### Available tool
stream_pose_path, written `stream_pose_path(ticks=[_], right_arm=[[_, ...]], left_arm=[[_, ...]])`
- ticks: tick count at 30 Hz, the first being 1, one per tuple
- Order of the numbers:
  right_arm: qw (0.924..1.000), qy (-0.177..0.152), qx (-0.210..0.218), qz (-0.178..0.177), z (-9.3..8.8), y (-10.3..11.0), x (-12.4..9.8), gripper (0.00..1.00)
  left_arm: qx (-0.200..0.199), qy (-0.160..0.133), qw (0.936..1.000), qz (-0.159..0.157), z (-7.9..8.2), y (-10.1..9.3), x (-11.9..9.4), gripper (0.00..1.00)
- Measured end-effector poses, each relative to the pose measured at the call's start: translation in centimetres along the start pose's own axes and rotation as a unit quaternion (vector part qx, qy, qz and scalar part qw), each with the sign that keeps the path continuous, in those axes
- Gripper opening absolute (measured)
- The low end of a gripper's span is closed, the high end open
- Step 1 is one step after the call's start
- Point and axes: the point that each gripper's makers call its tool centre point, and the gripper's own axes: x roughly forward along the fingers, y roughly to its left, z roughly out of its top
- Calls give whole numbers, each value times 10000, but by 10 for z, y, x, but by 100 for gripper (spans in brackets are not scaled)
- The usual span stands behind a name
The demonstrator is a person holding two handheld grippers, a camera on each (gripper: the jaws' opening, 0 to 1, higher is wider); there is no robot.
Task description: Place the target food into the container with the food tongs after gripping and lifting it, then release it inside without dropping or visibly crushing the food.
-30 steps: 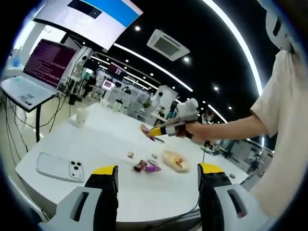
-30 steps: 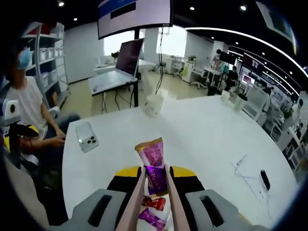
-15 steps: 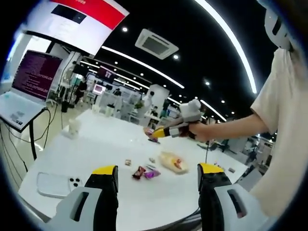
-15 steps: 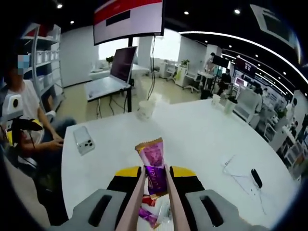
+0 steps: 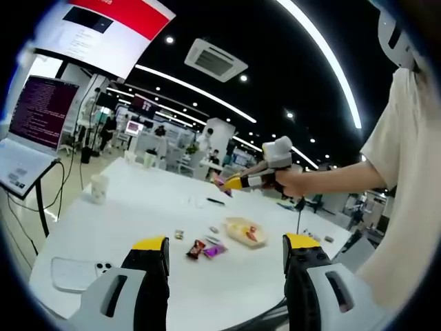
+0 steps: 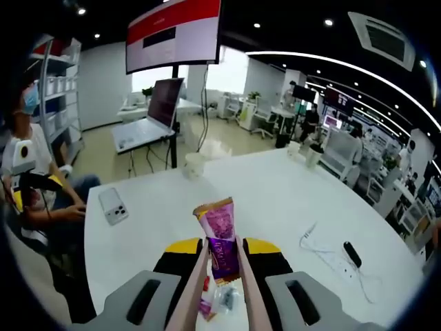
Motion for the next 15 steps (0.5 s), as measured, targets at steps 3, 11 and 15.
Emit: stream_pose_path(ticks=[3,11,15], right_arm=[[10000,-7,11,-22,-1,-2,-2,22],[9999,8,99,-116,-9,-11,-10,22],[9999,25,93,-141,-13,-16,-14,22]], left_arm=[[16,1,10000,7,0,0,0,67],[196,72,9998,-79,9,0,2,67],[198,66,9997,-117,10,-3,3,67]])
